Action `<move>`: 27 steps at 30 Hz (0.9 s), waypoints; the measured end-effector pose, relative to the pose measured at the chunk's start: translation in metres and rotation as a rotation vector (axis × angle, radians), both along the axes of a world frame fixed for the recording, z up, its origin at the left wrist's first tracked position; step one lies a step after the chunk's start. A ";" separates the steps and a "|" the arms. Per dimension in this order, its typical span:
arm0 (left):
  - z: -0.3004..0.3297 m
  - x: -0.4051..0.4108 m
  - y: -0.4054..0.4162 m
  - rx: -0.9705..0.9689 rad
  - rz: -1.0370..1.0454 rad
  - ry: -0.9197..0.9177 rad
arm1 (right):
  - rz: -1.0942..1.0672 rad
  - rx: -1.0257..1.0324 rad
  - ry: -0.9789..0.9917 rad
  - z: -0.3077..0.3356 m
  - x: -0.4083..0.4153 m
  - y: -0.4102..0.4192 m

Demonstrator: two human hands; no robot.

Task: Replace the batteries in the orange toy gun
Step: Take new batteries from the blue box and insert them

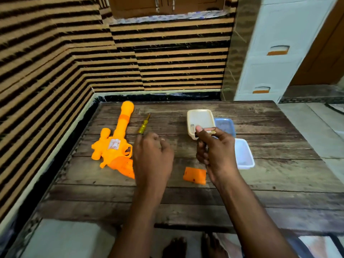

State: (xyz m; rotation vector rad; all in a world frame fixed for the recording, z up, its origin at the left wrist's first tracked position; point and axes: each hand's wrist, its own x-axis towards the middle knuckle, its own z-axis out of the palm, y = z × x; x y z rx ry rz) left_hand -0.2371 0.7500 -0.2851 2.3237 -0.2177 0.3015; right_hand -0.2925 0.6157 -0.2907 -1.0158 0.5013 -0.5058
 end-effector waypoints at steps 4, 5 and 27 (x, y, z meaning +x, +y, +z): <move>-0.007 0.019 0.050 0.088 0.266 0.116 | 0.126 -0.164 0.053 -0.010 0.017 0.027; -0.010 0.022 0.058 0.083 0.320 0.149 | 0.157 -0.254 0.067 -0.012 0.019 0.032; -0.031 0.061 0.096 -0.361 0.438 0.386 | 0.340 -1.111 0.145 -0.033 0.058 0.078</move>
